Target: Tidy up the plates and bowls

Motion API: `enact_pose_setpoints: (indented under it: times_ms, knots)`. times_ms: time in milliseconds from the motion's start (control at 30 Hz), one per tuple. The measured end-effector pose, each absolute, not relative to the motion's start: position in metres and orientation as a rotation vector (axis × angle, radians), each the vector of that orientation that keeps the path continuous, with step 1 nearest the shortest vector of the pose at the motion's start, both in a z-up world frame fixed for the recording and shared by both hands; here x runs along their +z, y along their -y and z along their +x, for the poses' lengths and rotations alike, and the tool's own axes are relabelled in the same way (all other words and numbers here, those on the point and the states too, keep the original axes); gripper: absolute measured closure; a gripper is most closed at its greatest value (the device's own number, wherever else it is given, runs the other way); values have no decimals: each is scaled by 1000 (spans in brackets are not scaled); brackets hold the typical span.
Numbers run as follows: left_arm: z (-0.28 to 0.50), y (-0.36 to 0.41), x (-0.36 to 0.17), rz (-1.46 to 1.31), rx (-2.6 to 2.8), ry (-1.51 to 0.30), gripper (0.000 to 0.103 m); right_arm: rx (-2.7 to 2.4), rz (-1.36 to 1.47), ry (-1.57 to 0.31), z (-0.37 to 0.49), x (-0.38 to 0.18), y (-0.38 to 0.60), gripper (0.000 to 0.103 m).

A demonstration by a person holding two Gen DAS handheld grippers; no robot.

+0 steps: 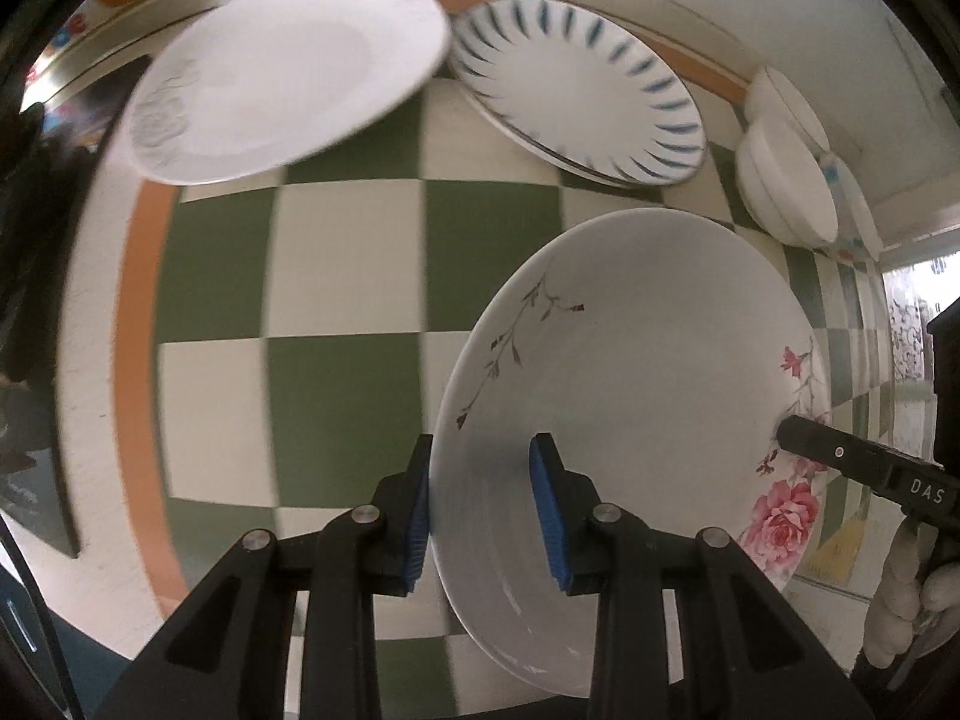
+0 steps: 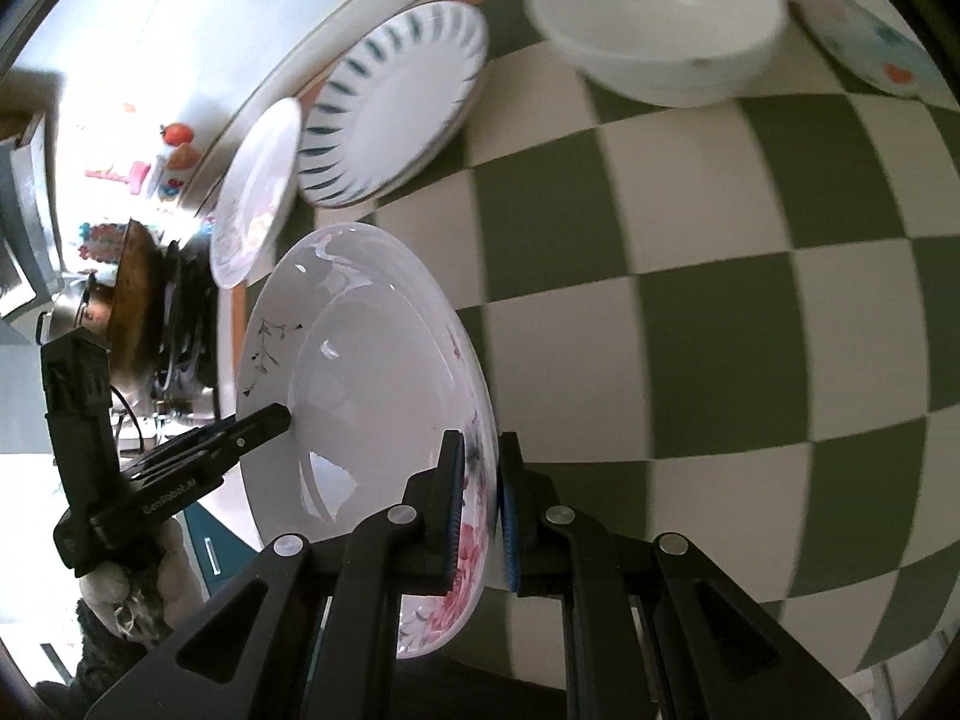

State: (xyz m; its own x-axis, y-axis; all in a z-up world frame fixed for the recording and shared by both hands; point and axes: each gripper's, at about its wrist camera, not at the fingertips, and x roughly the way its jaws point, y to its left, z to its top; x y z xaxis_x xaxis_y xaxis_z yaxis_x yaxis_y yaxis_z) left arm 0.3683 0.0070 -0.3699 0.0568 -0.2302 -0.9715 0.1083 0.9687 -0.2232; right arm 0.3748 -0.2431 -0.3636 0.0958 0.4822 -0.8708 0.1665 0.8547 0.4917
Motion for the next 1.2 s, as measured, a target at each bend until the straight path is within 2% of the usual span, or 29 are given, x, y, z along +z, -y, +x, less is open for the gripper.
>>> enact_pose_setpoints:
  times_ms: [333, 867, 1067, 1200]
  knots:
    - [369, 18, -386, -31, -271, -1518, 75, 202, 558, -1497, 358, -389, 281, 90]
    - [369, 28, -395, -45, -223, -1540, 75, 216, 523, -1518, 366, -399, 272, 90]
    - [370, 30, -385, -27, -212, -1536, 75, 216, 532, -1543, 369, -403, 270, 89]
    - [370, 17, -348, -59, -182, -1474, 75, 192, 556, -1537, 372, -392, 282, 89]
